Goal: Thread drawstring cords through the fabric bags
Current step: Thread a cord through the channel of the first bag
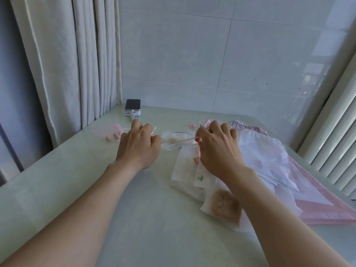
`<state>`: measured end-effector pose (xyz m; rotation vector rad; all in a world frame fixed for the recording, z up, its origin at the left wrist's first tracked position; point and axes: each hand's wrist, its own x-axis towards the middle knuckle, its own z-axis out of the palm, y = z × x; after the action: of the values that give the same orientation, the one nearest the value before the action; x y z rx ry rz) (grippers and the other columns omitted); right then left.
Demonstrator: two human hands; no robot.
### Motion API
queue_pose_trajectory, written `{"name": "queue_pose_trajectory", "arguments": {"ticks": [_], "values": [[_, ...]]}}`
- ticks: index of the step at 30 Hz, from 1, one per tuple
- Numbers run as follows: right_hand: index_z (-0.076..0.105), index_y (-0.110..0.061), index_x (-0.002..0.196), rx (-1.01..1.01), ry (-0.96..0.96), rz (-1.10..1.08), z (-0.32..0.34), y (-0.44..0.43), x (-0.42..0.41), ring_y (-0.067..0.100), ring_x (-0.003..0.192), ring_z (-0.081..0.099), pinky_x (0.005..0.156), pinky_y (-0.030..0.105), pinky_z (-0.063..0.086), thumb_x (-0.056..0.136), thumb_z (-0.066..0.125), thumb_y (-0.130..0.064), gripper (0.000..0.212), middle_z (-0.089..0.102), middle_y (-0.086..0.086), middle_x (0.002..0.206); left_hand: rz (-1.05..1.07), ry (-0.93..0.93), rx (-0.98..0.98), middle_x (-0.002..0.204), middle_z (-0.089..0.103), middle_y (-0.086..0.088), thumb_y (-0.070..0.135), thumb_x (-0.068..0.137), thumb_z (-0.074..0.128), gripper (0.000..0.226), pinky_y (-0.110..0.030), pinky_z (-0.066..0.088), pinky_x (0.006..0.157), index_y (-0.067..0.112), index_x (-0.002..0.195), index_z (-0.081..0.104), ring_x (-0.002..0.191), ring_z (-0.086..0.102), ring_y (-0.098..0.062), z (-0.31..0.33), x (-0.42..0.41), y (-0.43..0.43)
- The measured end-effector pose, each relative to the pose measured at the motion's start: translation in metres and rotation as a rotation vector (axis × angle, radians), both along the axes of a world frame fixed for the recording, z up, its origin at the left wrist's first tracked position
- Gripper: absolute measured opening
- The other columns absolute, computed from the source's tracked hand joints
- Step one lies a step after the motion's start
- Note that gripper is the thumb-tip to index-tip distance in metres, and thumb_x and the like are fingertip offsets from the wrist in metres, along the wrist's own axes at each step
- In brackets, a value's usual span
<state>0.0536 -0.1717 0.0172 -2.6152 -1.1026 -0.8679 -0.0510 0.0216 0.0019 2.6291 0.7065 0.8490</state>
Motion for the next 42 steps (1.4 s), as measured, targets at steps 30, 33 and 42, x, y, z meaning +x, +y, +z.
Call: {"name": "queue_pose_trajectory", "arguments": {"ticks": [30,33,42], "values": [[0.068,-0.019,0.107,0.366,0.304,0.432,-0.008,0.023,-0.02,0.027,0.082,0.065,0.074,0.041,0.047,0.105,0.045,-0.016,0.023,0.076,-0.002,0.091,-0.404,-0.254,-0.345,0.088,0.078,0.015,0.013,0.1,0.06,0.024,-0.02,0.055,0.077,0.028,0.098,0.08,0.084,0.074,0.0,0.002,0.012,-0.017],[0.062,-0.02,0.104,0.217,0.342,0.407,-0.012,0.024,-0.019,0.034,0.083,0.064,0.071,0.047,0.051,0.102,0.036,-0.021,0.026,0.073,0.0,0.09,-0.422,-0.147,-0.347,0.086,0.078,0.014,0.012,0.1,0.059,0.027,-0.024,0.056,0.078,0.027,0.092,0.079,0.084,0.074,-0.002,-0.003,0.012,-0.016],[0.074,-0.013,0.104,0.066,0.653,0.195,0.003,0.024,-0.016,0.028,0.104,0.069,0.093,0.04,0.055,0.094,0.047,-0.006,0.029,0.079,0.002,0.101,-0.333,-0.201,-0.716,0.087,0.08,-0.001,-0.004,0.092,0.05,0.035,-0.029,0.061,0.072,0.015,0.096,0.079,0.078,0.079,-0.019,-0.003,0.015,-0.023]]}}
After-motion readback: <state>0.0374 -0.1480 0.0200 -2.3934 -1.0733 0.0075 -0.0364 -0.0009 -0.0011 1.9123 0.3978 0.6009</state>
